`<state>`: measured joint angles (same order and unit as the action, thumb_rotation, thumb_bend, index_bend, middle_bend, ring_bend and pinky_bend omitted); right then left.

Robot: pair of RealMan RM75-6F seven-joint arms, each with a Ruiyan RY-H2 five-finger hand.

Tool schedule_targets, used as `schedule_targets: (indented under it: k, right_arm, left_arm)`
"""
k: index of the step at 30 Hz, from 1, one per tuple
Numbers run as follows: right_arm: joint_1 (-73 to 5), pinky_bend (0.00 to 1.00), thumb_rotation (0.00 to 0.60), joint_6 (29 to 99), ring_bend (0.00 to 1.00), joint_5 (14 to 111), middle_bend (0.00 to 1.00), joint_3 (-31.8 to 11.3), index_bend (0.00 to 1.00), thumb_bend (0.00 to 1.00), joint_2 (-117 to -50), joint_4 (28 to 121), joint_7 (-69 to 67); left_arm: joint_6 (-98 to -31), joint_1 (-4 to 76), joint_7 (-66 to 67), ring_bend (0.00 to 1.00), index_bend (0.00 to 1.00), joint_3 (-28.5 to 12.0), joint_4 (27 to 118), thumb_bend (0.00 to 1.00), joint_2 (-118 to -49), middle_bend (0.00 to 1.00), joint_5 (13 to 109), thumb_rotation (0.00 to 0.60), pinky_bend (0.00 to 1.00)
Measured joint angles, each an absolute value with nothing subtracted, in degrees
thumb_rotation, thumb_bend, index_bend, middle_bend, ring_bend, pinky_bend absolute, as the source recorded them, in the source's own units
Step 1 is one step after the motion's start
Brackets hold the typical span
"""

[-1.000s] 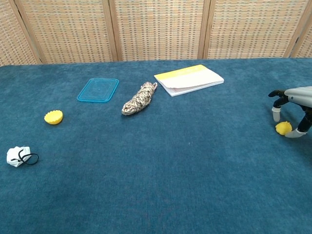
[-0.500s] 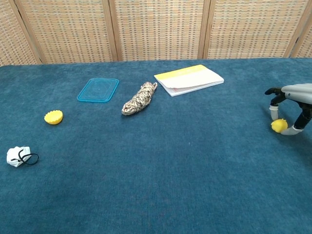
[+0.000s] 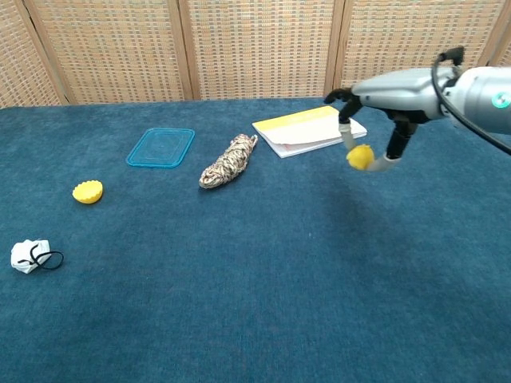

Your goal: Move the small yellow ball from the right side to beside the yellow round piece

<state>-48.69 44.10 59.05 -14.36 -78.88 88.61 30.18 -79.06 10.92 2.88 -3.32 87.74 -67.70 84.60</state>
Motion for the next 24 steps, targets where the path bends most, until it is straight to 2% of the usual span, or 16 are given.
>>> schedule_targets:
  k: [5,12,18,24]
  right_arm:
    - [-55.90,0.00,0.600,45.05,0.00,50.96,0.00,-14.77,0.57,0.29,-83.51,89.79,40.86]
    - [-65.95,0.00,0.600,48.89,0.00,39.32,0.00,-13.98,0.57,0.29,-93.36,89.45,52.13]
    - [-69.53,0.00,0.600,51.08,0.00,34.51,0.00,-12.89,0.57,0.29,-99.46,86.52,54.47]
    - [-70.34,0.00,0.600,51.52,0.00,33.03,0.00,-11.43,0.57,0.29,-102.50,82.33,54.16]
  left_arm:
    - [-77.92,11.37,1.41,0.00,0.00,-3.19,87.29,0.00,-67.57,0.00,84.34,0.600,0.00]
    - [-77.15,11.71,-0.15,0.00,0.00,-3.13,86.75,0.00,-67.28,0.00,83.95,0.600,0.00]
    - [-76.61,11.98,-0.48,0.00,0.00,-3.02,86.48,0.00,-67.24,0.00,83.74,0.600,0.00]
    - [-76.25,12.20,-0.35,0.00,0.00,-2.95,86.42,0.00,-67.35,0.00,83.60,0.600,0.00]
